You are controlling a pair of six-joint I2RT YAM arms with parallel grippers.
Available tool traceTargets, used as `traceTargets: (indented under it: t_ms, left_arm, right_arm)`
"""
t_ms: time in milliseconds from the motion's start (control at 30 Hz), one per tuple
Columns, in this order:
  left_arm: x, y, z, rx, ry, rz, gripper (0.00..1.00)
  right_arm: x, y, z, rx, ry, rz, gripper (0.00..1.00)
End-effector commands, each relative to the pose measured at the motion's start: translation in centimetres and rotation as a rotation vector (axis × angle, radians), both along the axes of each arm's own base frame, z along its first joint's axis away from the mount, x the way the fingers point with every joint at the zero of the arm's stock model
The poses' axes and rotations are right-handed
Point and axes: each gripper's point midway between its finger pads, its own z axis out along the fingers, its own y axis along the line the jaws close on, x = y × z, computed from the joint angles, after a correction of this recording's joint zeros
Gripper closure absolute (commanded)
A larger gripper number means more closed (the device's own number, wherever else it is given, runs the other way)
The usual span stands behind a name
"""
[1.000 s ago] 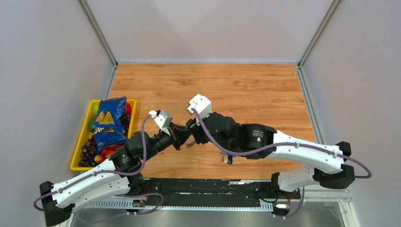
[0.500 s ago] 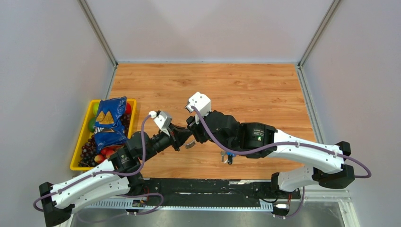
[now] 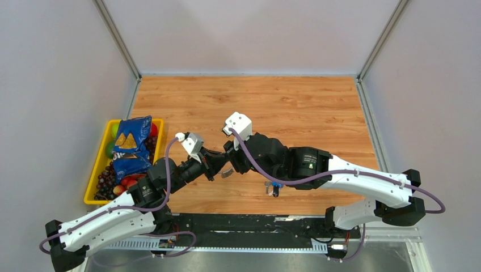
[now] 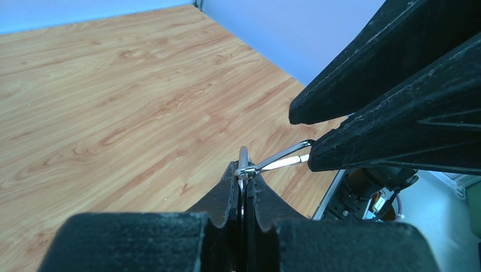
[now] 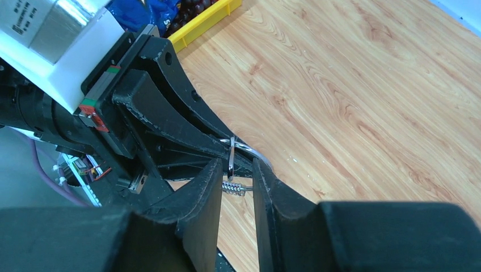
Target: Put the keys on the keyring
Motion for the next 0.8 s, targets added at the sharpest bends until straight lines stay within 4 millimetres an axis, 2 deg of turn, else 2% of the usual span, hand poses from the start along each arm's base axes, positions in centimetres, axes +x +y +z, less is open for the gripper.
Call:
traceTargets:
  t_ms: [0,267,667,767]
  left_arm:
    - [-0.50,0.17,3.34,-0.076,-0.036,-0.015,1.00]
    - [-0.46,0.15,3.36,-0.076,-0.038,-0.013,1.00]
    - [-0.47,0.20,3.36,-0.077,-0.039,-0.013,1.00]
    - [-0.49,0.16,3.09,-0.071,-0.036,-0.015,1.00]
  right_arm:
    - [-0.41,0.20,1.03,0.037,0.017,0.005,0.71]
    - [-0.59,0.29,1.10,0.043,0.025,0.013,0.76]
    - [-0.62,0.33,1.29,0.045,0.022,0.015,0.99]
    - [-0.81,0.49,1.43,0.045,0.017,0.022,1.00]
